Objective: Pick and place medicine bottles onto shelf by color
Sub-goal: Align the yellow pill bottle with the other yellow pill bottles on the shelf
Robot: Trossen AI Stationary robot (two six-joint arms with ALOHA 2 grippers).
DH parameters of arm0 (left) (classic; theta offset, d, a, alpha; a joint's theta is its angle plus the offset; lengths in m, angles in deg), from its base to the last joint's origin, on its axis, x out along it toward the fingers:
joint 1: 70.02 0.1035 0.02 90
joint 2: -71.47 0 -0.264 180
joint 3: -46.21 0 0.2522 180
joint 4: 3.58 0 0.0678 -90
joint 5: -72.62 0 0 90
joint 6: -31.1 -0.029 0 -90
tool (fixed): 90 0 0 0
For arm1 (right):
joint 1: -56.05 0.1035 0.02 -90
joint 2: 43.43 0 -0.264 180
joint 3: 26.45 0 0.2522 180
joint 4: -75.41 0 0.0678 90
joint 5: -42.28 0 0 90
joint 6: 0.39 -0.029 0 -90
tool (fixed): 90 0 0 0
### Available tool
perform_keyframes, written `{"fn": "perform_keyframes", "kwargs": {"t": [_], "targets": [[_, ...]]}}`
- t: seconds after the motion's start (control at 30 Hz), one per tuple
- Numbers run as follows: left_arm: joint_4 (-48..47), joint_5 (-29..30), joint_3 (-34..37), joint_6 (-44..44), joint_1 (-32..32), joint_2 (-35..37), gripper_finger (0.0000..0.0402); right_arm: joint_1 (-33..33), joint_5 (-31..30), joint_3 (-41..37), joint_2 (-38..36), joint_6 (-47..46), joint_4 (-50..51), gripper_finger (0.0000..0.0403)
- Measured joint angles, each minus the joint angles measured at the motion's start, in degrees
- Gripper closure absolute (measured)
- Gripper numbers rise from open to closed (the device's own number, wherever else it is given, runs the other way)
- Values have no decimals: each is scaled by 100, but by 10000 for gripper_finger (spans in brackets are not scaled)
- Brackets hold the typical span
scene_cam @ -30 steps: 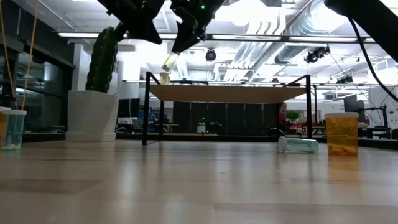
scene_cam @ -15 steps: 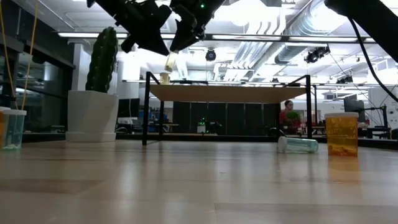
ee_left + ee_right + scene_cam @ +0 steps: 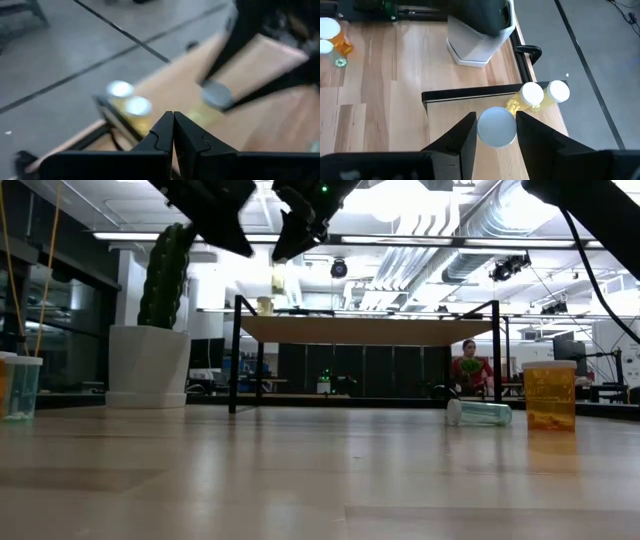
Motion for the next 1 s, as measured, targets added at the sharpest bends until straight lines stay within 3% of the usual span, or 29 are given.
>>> {"fn": "perform_keyframes", "kwargs": {"t": [0.43, 1.0], "targets": [[-216, 39, 0, 311, -151, 2110, 402, -2, 157, 0, 165, -405, -539, 281], [-226, 2, 0, 350, -220, 2220, 402, -59, 48, -2, 671, -402, -689, 281]]}}
